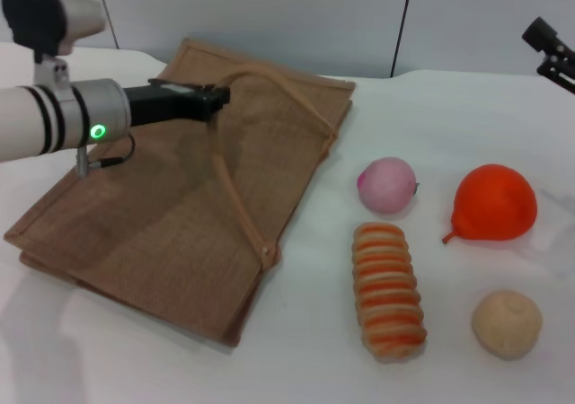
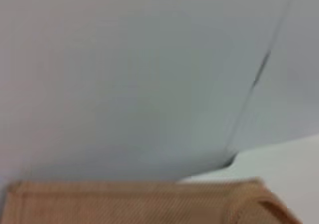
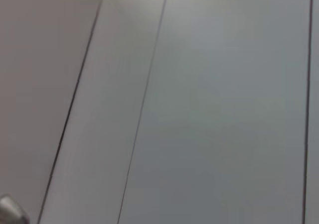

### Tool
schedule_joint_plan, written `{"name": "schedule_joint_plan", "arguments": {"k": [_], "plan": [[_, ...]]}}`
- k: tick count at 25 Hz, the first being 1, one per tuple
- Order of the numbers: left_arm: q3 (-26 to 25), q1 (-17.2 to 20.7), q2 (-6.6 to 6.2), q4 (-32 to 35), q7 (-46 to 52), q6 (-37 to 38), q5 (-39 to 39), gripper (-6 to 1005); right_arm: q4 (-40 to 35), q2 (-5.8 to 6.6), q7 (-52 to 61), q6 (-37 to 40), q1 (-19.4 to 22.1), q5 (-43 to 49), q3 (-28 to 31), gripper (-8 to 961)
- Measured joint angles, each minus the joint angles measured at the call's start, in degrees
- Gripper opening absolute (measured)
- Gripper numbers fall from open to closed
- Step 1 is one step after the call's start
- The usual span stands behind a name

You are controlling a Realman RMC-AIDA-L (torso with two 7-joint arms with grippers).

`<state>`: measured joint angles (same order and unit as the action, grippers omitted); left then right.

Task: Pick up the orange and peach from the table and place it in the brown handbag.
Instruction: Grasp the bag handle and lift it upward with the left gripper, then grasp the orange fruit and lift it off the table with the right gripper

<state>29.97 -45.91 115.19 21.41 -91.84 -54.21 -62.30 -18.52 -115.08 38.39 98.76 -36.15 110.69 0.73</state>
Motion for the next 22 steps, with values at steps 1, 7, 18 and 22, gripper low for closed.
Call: {"name": "schedule_joint_plan", "arguments": {"k": [1, 7, 18, 22], "plan": [[0.00, 0.54, -0.20, 0.01, -0.94, -2.04, -1.87, 123, -0.07, 0.07, 0.95, -0.54, -0.06, 0.03, -0.37, 891], [-0.10, 4.72, -1.10, -0.01, -7.53, -14.40, -14.37, 122, -0.31, 0.45, 3.69, -3.25, -0.28, 0.12, -2.44, 891], [-3.05, 10.31, -2.95, -0.53, -10.93, -32.30, -26.58, 122, -3.33, 1.99, 16.41, -13.12, -2.74, 9.25, -4.88, 891], [-7.14, 11.26, -3.04, -0.61, -10.66, -36.16, -26.83, 122, -3.94, 2.07, 18.08, -15.31, -3.39, 12.72, -4.86, 891]]}}
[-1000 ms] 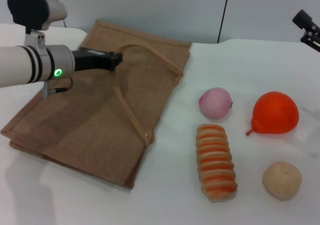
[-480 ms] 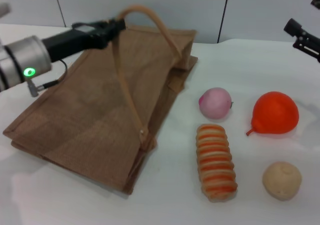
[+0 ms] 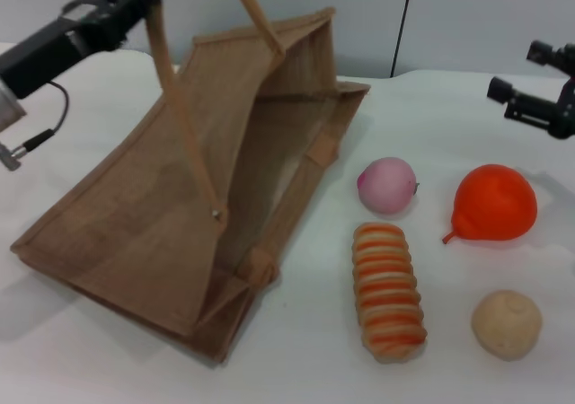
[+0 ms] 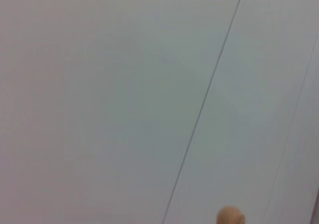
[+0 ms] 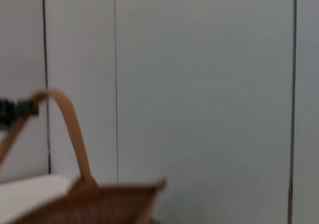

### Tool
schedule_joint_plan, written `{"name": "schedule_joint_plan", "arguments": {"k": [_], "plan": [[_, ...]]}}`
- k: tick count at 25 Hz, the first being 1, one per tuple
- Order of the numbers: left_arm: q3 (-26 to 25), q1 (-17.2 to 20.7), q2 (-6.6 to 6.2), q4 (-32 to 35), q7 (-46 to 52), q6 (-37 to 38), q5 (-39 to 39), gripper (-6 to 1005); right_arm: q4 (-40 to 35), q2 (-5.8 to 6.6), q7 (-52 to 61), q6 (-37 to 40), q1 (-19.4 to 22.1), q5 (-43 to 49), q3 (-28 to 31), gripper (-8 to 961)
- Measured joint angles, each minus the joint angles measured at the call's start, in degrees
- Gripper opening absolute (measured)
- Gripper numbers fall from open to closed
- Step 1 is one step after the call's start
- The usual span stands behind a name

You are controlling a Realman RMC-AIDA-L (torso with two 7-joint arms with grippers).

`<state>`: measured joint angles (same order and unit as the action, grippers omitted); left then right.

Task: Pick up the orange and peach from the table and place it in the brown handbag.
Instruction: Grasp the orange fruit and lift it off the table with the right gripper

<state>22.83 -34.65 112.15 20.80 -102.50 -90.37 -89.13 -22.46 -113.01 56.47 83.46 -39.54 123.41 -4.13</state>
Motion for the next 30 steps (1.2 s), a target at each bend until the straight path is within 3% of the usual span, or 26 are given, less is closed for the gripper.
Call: {"name": "schedule_joint_plan", "arguments": {"k": [10, 21, 30], "plan": [[-6.98, 1.23, 0.99, -0.06, 0.44, -2.75, -0.25, 121, -3.07, -0.02, 8.97, -6.07, -1.75, 12.15, 0.00, 891], [-7.16, 1.60, 1.06, -0.06, -0.04, -2.34, -0.36, 121, -5.00, -0.02, 18.11, -8.69, -4.67, 25.42, 0.00, 892], [-7.19, 1.60, 1.13, -0.06, -0.12, -1.56, -0.34, 121, -5.01, -0.06, 19.81, -9.75, -5.08, 28.25, -0.16, 892]]}}
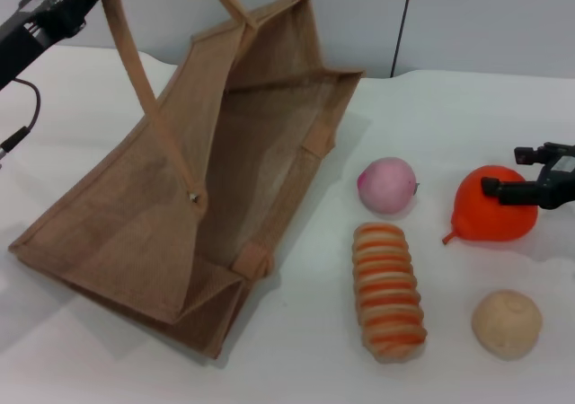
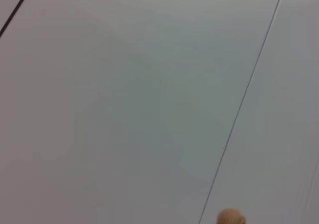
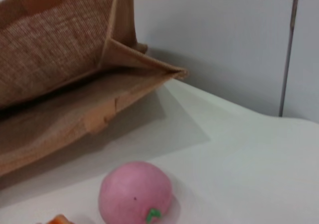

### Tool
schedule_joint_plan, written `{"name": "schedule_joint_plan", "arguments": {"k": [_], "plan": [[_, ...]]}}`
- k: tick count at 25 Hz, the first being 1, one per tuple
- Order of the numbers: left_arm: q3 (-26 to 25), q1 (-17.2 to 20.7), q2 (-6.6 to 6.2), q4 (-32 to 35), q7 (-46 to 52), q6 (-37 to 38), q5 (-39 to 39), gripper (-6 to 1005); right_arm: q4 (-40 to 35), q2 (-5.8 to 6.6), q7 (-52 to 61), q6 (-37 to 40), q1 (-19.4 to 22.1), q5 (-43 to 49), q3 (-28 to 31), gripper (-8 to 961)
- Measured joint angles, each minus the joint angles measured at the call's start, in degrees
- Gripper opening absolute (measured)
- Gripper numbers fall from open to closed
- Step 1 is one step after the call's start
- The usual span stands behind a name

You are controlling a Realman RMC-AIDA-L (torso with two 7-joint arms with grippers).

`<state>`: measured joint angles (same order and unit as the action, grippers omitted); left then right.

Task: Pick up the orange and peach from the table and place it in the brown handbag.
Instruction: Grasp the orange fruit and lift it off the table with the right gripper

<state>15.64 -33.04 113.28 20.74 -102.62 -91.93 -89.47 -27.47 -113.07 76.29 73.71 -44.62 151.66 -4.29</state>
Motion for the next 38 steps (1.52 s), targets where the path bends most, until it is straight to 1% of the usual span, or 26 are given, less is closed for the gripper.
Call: {"name": "schedule_joint_plan", "arguments": {"k": [8, 16, 21, 32, 38], "plan": [[0.00, -0.09, 0.06, 0.00, -0.04, 0.62, 0.00, 121, 0.12, -0.16, 2.32, -0.93, -1.61, 5.84, -0.05, 892], [0.00, -0.11, 0.10, 0.00, -0.04, 0.88, -0.05, 121, 0.09, -0.39, 2.69, -0.33, -1.99, 6.40, -0.74, 892], [0.00, -0.13, 0.10, 0.00, -0.04, 1.50, -0.09, 121, 0.15, -0.40, 2.71, -0.30, -2.04, 6.43, -0.80, 710], [0.00, -0.23, 0.20, 0.00, -0.04, 2.03, 0.03, 121, -0.03, -0.57, 2.72, -0.32, -2.23, 6.30, -0.72, 645], [0.00, -0.29, 0.20, 0.00, 0.09, 2.01, 0.08, 121, -0.05, -0.64, 1.17, -0.86, -2.16, 6.02, -0.68, 585]]}}
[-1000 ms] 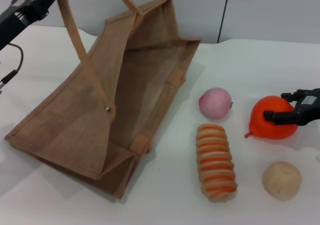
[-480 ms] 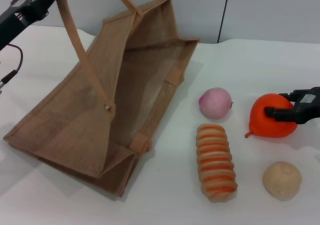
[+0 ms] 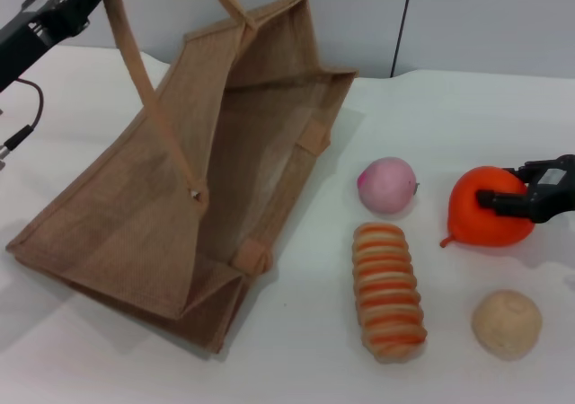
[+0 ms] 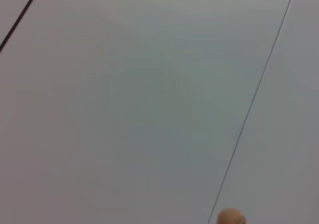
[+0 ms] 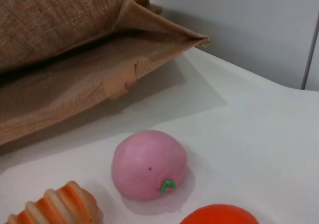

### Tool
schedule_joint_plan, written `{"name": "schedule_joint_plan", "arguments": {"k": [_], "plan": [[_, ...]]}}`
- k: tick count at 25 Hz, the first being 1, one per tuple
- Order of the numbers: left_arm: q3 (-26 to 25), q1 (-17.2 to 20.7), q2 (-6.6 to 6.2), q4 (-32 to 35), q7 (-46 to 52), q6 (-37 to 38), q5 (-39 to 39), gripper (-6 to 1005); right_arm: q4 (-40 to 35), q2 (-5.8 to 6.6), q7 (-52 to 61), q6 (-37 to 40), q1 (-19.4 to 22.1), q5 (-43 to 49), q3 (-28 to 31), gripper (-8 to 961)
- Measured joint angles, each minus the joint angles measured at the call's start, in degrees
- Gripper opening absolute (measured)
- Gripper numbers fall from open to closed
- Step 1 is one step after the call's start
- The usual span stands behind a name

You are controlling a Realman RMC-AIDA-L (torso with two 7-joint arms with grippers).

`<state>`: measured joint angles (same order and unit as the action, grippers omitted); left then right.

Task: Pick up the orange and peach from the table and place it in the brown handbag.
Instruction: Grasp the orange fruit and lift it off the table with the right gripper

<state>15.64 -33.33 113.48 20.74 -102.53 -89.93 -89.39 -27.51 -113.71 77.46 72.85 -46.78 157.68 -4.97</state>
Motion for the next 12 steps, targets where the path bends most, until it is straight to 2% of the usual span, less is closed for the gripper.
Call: {"name": "schedule_joint_plan", "arguments": {"k": [12], "plan": [[0.00, -0.16, -0.02, 0.00, 0.16, -0.15, 0.15, 121, 0.00, -0.02, -0.54, 0.72, 0.15, -0.74, 0.45, 447]]}}
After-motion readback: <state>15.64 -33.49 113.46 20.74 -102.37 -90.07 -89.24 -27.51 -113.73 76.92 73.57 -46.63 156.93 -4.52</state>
